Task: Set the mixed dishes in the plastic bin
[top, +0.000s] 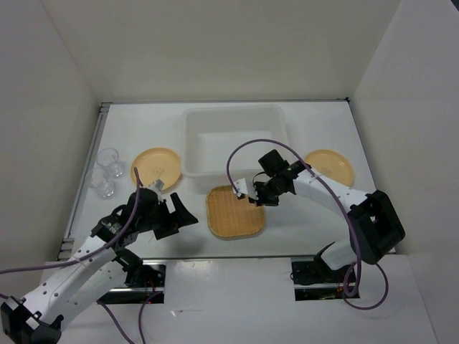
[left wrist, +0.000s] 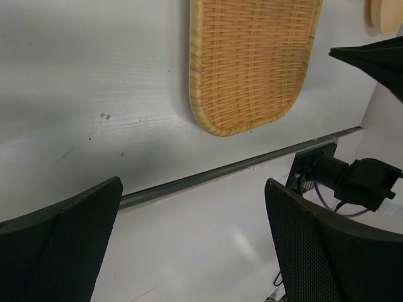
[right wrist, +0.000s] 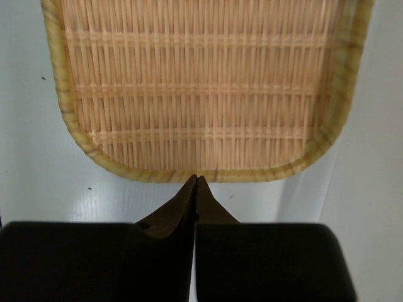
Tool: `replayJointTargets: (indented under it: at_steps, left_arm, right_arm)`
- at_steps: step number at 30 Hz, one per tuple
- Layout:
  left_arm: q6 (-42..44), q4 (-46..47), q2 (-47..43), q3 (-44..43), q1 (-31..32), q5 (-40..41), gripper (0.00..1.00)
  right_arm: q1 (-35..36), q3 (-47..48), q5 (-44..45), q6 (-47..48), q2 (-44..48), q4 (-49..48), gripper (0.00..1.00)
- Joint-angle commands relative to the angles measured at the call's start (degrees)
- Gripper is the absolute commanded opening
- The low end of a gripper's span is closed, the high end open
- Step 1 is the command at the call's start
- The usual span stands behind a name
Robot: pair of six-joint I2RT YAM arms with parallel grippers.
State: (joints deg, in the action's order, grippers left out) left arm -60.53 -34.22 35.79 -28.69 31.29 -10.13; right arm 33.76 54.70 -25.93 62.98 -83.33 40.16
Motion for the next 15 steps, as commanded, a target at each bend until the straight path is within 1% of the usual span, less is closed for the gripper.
replayJointTargets:
  at_steps: [1,3,7,9,12,14,15]
  left_arm:
    - [-1.17,4.15,1.20,0.56,0.18,0.90,1.00]
    - [-0.47,5.29,5.05,0.56,0.18,1.43,1.00]
    - [1.82,5.30,13.15,-3.12,0.18,5.20,1.00]
    - [3.40,4.51,18.59,-6.19,0.18,7.13,1.00]
    - [7.17,5.12,27.03,-10.23,0.18,7.14,1.00]
    - [9.80,5.13,33.16,-12.52,0.18,6.62,1.00]
    - [10.43,5.13,34.68,-13.66,0.18,7.22,1.00]
  right_arm:
    - [-0.01,-3.19,3.08,-1.90,1.85,-5.53,0.00]
    - [-0.01,-4.94,4.48,-1.90,2.47,-6.32,0.00]
    - [-0.01,-6.62,5.02,-3.57,2.47,-9.31,0.00]
    - [-0.01,-7.24,5.02,-3.57,1.95,-9.93,0.00]
    - [-0.01,-8.64,8.35,-2.78,0.72,-12.47,0.00]
    - [-0.01,-9.35,8.36,-2.16,0.71,-12.48,0.00]
    - [-0.01,-9.35,8.36,-2.16,0.19,-12.48,0.00]
